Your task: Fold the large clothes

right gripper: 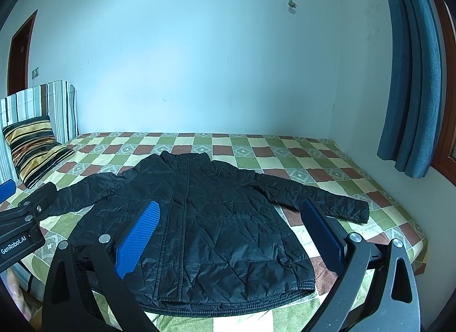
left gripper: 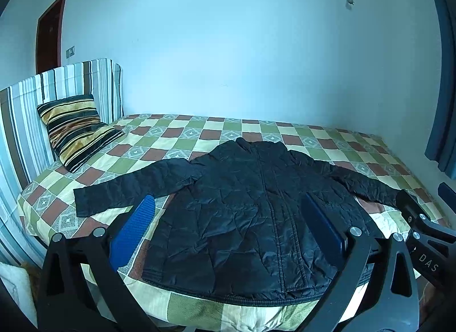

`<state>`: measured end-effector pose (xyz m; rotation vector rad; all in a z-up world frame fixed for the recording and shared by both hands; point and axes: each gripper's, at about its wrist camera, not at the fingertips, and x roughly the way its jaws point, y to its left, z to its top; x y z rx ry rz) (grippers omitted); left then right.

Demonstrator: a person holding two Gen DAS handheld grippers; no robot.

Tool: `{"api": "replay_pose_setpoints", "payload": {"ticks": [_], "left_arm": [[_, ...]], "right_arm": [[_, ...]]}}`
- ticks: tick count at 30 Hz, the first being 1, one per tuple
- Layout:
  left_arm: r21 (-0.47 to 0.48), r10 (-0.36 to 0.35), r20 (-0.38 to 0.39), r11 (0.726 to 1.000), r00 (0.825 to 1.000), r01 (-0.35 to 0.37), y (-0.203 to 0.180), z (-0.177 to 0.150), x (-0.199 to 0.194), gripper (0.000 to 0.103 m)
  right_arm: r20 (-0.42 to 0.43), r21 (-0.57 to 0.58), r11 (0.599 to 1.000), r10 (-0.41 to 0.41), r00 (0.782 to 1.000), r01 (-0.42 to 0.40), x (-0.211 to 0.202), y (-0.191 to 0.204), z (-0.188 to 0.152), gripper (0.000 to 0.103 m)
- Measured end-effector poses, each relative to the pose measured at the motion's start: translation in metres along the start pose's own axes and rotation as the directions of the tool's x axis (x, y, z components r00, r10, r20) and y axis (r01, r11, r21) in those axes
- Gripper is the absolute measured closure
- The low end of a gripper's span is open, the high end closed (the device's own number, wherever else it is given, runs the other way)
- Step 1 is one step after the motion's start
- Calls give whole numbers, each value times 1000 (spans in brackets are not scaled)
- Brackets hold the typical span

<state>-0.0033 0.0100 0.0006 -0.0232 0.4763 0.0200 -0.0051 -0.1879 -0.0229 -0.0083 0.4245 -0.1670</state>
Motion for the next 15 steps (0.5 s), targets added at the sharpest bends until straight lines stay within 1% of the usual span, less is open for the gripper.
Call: {"api": "replay_pose_setpoints", "payload": {"ticks": [15], "left_arm": [[7,-1,-5,1000,1000,1,2,1,0,2]], "right_arm": [[0,0,1000,1,1000,-1,-1,-3,5,5]]}}
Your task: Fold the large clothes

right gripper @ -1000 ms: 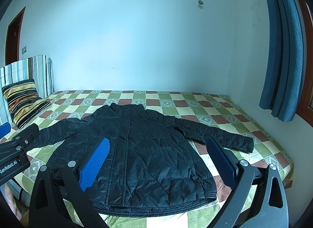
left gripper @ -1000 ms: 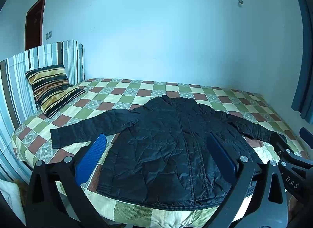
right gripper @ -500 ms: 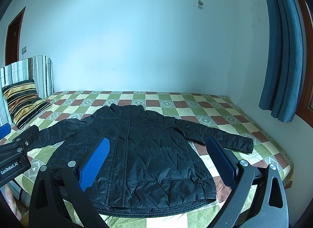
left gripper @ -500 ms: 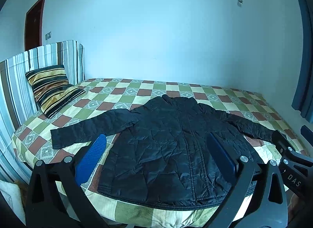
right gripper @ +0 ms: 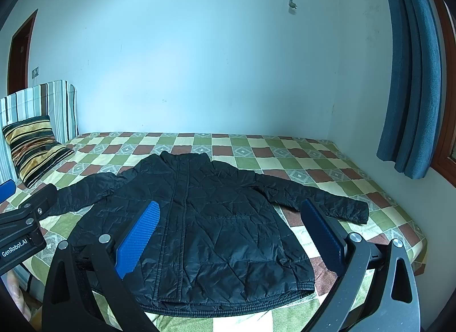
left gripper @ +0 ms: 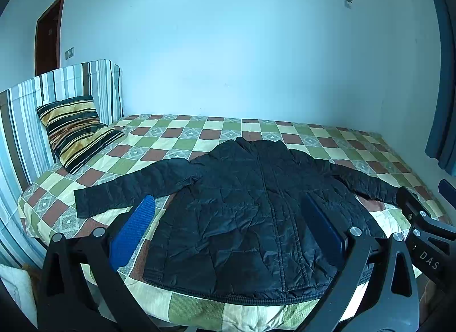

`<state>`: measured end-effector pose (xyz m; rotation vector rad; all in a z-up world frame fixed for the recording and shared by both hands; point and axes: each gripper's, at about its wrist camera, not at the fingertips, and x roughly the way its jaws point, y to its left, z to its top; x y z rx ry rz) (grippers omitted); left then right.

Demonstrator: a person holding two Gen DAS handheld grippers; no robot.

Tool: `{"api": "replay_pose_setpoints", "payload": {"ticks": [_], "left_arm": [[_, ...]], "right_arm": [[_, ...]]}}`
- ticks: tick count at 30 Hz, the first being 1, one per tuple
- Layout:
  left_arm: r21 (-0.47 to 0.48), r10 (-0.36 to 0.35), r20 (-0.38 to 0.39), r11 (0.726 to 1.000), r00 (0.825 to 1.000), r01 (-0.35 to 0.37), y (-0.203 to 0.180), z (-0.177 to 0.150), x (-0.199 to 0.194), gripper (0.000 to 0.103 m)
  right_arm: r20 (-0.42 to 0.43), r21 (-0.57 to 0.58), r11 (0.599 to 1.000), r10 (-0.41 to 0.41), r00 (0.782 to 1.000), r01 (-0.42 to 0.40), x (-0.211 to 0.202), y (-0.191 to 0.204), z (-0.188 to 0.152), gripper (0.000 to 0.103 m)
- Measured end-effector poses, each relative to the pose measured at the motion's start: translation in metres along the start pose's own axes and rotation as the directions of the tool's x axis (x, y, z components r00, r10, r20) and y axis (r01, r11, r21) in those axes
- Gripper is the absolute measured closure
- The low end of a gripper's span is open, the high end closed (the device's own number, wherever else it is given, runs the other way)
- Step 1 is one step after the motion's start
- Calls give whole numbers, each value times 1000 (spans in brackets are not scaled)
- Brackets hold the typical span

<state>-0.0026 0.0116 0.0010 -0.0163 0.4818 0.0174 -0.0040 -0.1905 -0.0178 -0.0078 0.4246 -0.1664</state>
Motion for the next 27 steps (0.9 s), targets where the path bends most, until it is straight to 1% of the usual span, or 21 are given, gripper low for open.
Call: {"api": "replay_pose_setpoints", "payload": {"ticks": [17,18,24,27], "left_arm": [[8,-3,-6,1000,1000,3,6,-3,-3,2],[11,-4,-6,1000,1000,4,-1,-2,1,2],[15,-10,-11,1000,1000,10,2,-3,0,2],[20,-13,-12,1000,1000,13,-2,-4,2,2]], "right_arm": [[4,-6,1000,3,1000,-3,-2,5,2,5],[4,-6,1000,3,1000,-3,-2,6,1,5],[6,-9,1000,4,1000,-4,-2,8,-1,5],[7,-10,1000,4,1000,-4,-3,9,-2,5]]}}
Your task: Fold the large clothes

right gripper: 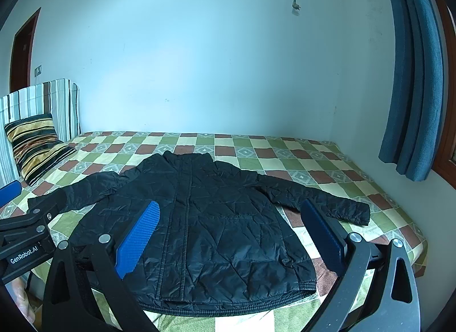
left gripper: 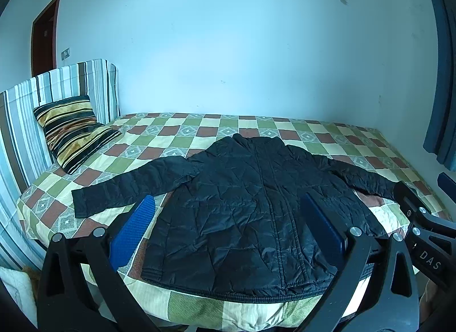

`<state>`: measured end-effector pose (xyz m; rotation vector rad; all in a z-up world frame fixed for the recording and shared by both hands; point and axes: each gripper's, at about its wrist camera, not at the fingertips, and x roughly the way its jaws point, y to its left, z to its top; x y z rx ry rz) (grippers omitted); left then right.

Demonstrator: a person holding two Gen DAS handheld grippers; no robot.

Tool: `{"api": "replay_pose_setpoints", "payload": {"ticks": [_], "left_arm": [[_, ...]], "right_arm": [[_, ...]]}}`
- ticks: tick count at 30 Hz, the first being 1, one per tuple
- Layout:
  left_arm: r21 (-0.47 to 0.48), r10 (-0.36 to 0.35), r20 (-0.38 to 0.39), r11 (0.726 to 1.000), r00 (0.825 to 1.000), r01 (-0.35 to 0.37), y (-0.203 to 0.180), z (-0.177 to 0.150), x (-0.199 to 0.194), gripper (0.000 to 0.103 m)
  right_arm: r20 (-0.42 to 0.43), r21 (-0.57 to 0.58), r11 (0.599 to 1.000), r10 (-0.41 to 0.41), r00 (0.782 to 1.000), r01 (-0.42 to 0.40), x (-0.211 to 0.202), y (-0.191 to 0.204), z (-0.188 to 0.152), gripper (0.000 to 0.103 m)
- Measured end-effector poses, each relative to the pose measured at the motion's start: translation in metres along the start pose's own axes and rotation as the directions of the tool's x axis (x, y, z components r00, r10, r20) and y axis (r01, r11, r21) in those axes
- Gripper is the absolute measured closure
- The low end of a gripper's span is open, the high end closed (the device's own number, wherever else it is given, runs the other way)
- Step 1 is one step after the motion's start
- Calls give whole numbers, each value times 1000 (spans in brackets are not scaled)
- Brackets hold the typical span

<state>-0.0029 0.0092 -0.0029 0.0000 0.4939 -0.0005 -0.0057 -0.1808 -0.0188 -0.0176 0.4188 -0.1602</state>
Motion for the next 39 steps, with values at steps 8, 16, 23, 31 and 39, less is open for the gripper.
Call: {"api": "replay_pose_setpoints", "payload": {"ticks": [8,16,23,31,39], "left_arm": [[6,-5,-5,1000,1000,5,-5,0,2,2],[11,-9,-12,1000,1000,9,-7,-1,4,2],[15,-10,-16,1000,1000,11,-9,-2,6,2],[-12,-14,-82,1000,996,13,-3,-5,38,2],[-107,-10,-240,994,971,-16,29,-23,117,2]], "right_arm": [[1,-1,1000,1,1000,-1,0,1,-1,5],[1,-1,1000,0,1000,0,-1,2,-2,5],[-2,-5,1000,1,1000,-1,1,2,-5,5],[-43,2,1000,-1,999,1,25,0,-12,5],[-178,185,982,10,984,23,109,-68,-29,5]]}}
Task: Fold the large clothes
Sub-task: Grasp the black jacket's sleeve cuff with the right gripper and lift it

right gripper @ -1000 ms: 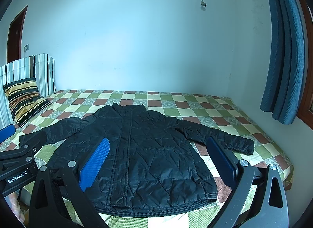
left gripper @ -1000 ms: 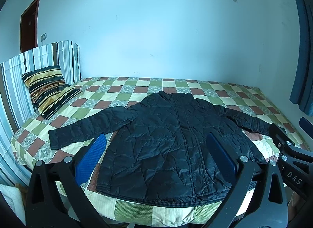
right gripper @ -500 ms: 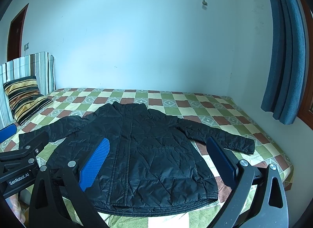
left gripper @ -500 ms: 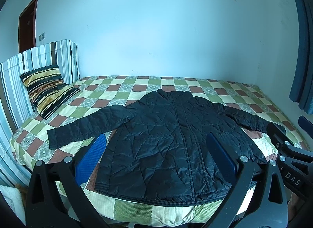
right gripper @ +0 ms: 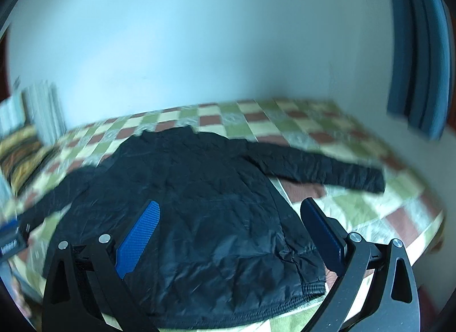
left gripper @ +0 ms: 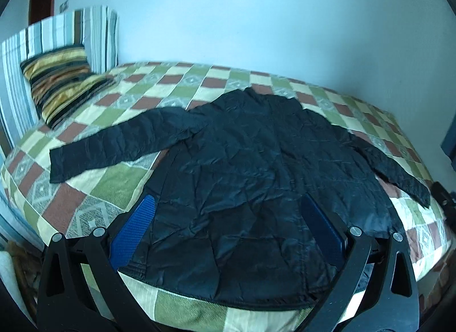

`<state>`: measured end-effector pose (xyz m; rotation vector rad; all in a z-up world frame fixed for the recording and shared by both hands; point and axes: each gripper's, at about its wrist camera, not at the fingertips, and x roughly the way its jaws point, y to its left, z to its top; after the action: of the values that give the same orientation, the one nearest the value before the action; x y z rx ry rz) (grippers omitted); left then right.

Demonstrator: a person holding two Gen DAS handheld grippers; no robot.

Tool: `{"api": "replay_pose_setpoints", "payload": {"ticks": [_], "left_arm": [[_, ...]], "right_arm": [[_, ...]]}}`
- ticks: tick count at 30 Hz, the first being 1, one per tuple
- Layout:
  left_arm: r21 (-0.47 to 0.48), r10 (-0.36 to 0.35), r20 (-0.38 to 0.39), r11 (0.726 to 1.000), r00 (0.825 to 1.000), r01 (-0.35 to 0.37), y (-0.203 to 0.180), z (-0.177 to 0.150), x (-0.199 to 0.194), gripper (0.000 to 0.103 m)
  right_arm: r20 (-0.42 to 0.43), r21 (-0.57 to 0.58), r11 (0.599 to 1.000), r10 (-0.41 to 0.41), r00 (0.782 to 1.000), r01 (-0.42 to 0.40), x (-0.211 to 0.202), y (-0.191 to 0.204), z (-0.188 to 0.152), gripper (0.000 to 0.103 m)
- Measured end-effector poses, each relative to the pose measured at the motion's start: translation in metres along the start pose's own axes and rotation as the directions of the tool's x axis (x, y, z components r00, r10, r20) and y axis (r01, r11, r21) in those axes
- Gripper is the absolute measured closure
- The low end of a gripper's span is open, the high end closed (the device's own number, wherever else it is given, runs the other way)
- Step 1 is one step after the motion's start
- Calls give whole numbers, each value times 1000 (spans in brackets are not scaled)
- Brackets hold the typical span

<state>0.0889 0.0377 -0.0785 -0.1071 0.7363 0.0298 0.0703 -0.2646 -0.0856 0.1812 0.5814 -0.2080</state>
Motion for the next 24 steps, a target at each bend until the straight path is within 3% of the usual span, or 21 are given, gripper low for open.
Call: {"api": "replay_pose_setpoints", "payload": {"ticks": [4,5,7,12,15,21,24], "left_arm": [[-30,13,-79,999,997,-15,18,3,44,2],[-41,24,-85,999,996,-27,23,5,52,2],[-74,49,-93,996,994,-56,35,9,68,2],[-137,112,-98,983,989,-125,62,21,96,2],[-182,113,-119,974,986,-134,75,26,112,2],[-167,173,-163,965,971,-200,76,29,143,2],[-157,183,-174,965,968,-211,75,28,150,2]], "right_arm": [[-91,205,976,-59,994,77,63,-75,11,10],[-108,235,966,-82,991,105,76,-92,12,28],[-169,288,937,-154,974,198,107,-130,14,42],[-230,495,815,-212,950,301,154,-218,5,41],[-250,607,730,-200,947,314,176,-256,-2,41],[-257,734,616,-135,957,284,219,-287,-8,40],[-238,771,572,-147,960,279,234,-295,-6,33]]}}
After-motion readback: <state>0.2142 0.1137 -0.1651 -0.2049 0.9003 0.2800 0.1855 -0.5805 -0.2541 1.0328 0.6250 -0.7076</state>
